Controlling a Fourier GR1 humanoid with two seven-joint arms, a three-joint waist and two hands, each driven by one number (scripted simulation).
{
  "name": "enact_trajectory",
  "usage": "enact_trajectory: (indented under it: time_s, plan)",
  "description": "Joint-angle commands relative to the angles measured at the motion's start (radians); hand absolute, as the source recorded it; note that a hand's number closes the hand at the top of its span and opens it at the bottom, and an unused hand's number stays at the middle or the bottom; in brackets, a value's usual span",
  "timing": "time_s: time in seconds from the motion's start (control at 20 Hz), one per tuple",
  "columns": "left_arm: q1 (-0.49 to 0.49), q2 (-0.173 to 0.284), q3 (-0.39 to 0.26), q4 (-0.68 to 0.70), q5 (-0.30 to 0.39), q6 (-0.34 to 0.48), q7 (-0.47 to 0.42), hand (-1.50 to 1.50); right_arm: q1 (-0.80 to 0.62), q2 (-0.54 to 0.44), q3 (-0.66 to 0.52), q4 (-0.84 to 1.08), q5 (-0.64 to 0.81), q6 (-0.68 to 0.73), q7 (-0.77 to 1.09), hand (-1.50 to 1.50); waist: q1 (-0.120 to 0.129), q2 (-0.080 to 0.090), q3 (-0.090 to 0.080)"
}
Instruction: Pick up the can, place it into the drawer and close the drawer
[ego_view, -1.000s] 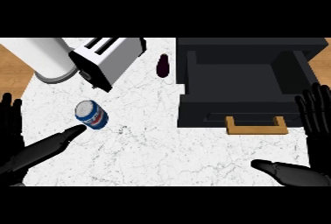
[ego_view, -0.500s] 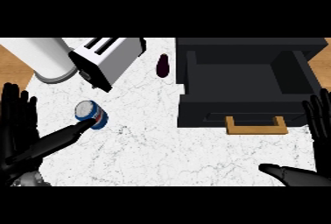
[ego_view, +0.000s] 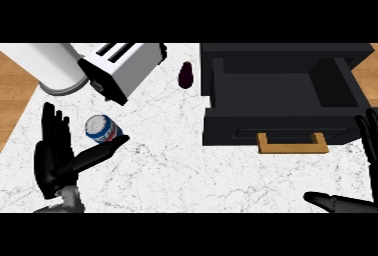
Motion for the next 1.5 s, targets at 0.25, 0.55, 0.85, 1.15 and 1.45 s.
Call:
enact_trajectory:
  time_s: [0.25, 0.55, 0.85, 1.15, 1.45]
  plan:
    - [-0.064, 0.004, 0.053, 0.266, 0.074, 0.024, -0.176, -1.5, -0.038, -0.04, -0.095, 0.039, -0.064, 0.051, -0.004, -1.5, 0.001, 0.0, 0.0]
    - [0.009, -0.002, 0.044, 0.347, 0.181, 0.04, -0.332, -1.5, 0.026, -0.028, -0.116, -0.069, -0.085, 0.057, 0.046, -1.5, 0.0, 0.0, 0.0]
    - [-0.099, 0.01, 0.181, 0.626, 0.281, -0.026, -0.529, -1.5, 0.045, -0.003, -0.099, -0.07, -0.056, 0.073, 0.015, -1.5, -0.002, 0.001, 0.0]
    - [-0.173, 0.036, 0.222, 0.796, 0.311, -0.04, -0.612, -1.5, 0.037, 0.009, -0.107, -0.078, -0.064, 0.081, 0.054, -1.5, -0.002, 0.001, 0.0]
    - [-0.268, 0.038, 0.289, 0.989, 0.37, -0.062, -0.716, -1.5, 0.049, -0.027, -0.148, -0.202, -0.11, 0.095, 0.164, -1.5, -0.009, 0.002, -0.001]
